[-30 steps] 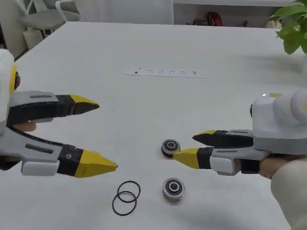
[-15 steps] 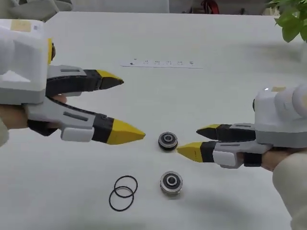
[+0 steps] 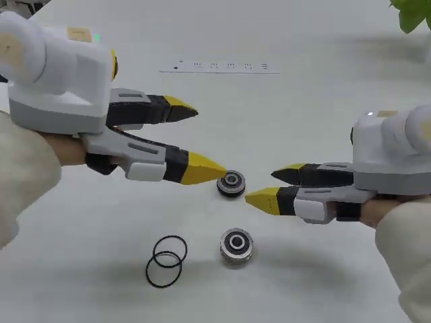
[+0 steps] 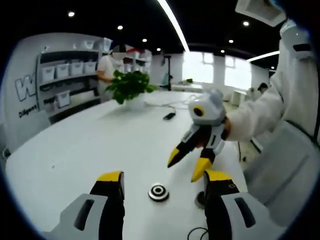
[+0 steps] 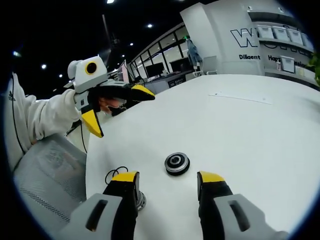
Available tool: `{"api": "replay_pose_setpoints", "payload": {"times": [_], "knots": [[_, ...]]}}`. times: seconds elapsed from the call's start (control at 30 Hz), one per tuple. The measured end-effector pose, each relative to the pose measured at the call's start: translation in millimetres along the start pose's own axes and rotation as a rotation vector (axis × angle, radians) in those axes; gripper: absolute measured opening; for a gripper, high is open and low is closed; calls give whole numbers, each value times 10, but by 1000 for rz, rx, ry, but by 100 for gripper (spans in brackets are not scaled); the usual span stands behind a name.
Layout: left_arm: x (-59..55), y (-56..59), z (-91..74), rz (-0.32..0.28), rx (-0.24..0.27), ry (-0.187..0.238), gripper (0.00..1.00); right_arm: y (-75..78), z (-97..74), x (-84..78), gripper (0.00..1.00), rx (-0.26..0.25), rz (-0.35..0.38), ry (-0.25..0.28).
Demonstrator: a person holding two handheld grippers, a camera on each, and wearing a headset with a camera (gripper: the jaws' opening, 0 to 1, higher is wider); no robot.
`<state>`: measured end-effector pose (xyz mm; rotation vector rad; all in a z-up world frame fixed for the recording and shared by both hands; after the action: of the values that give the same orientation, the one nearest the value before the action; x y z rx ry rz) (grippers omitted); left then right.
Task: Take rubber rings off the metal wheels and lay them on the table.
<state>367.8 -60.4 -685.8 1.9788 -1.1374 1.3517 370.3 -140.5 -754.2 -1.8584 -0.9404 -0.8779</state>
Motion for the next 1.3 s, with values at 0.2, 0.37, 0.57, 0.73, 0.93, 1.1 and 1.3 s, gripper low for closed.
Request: {"api": "replay_pose_setpoints", "payload": {"times": [0.2,0.37,0.57,0.73,0.93,1.1,1.3], "knots": [[-114,-67,195,-50,-19,-9,58,60,50,-18,43,0,-1,-10],[-257,-108,308,-31,-39,-37,54,104,87,-45,42,3,3,-15],[-425,-148,414,-33,-59,-70,47,134,167,-60,40,9,-8,-25],[-530,-185,477,-30,-70,-88,39,142,234,-75,38,25,-34,-44],[-616,-251,530,-22,-68,-104,30,164,286,-114,36,40,-54,-68],[-683,-244,568,-20,-83,-114,23,199,324,-129,33,47,-83,-84],[-771,-184,603,10,-100,-137,17,221,378,-142,29,53,-123,-105]]}}
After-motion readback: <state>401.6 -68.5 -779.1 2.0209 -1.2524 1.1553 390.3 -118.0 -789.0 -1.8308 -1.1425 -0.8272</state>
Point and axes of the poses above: the centre of the closed fingertips' face, and the gripper's own axes: z roughly forward along the fingers, y roughly to its right, x roughly out of its top, the point moved 3 cm from there along -z, roughly backward along the fingers, and after that the axes turned 10 degrees about x, right-handed, at the moved point
